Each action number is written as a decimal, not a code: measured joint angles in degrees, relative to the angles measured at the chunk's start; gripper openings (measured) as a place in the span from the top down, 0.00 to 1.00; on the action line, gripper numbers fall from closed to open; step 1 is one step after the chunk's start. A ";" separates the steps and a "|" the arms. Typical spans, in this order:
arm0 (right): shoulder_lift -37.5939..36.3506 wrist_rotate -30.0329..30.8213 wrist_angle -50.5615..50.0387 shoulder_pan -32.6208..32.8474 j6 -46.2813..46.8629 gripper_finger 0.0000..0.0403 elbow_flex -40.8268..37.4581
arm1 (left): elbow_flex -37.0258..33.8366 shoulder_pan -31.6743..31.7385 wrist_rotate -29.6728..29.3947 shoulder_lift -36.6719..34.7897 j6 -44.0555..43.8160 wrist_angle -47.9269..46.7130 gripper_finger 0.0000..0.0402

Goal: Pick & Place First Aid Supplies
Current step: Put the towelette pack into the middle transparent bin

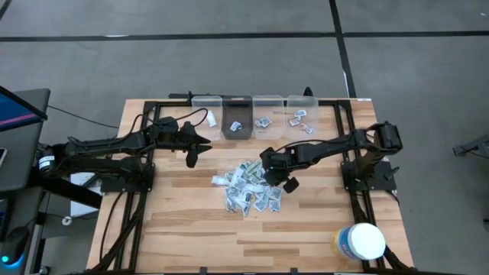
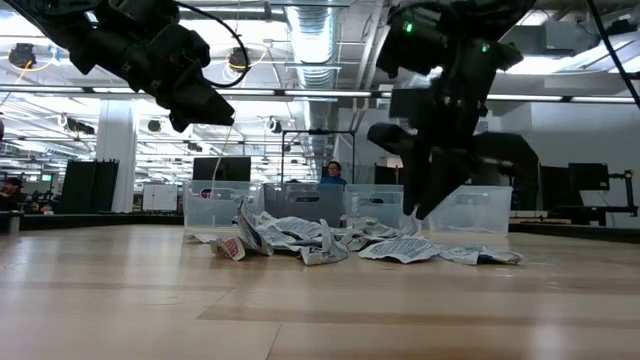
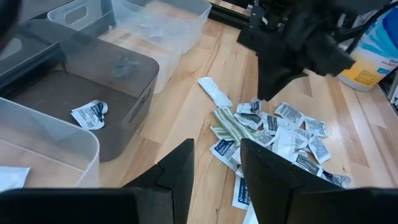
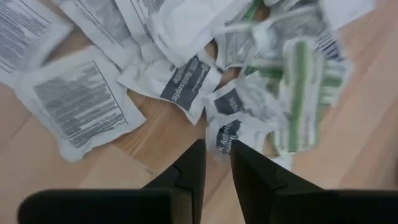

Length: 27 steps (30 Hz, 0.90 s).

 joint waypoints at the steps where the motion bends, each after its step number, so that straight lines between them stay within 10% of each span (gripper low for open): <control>1: 0.57 0.02 -0.36 -0.13 0.00 0.83 -0.05 | -0.02 0.00 0.00 0.00 0.00 0.00 0.67; 27: 0.43 2.02 -6.06 -0.38 -3.69 1.00 4.08 | -0.04 0.00 0.00 0.00 0.00 -0.02 0.67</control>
